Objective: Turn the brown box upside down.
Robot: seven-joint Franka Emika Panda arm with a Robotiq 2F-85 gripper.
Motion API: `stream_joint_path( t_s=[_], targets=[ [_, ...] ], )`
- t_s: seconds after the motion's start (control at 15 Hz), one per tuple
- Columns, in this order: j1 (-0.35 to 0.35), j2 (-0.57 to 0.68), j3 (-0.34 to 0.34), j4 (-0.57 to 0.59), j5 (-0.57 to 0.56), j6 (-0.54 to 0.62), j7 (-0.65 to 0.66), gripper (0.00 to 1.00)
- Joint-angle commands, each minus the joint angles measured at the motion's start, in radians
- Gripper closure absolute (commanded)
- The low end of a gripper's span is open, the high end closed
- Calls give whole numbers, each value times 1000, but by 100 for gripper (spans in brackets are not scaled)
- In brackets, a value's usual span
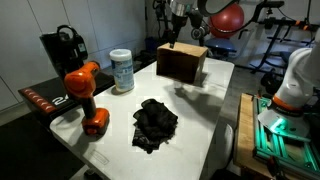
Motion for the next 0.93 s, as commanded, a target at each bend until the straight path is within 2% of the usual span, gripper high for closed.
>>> stream_joint_path(
  t_s=[0.0, 0.2, 0.53, 0.73, 0.87],
  targets=[
    [-22, 40, -21, 36, 173, 48, 0, 0],
    [-42, 62, -41, 42, 299, 59, -13, 0],
    [-61, 94, -62, 52, 320, 7, -50, 0],
    [-67, 119, -55, 55, 455, -15, -139, 0],
    [-67, 130, -55, 57, 504, -42, -173, 0]
  ],
)
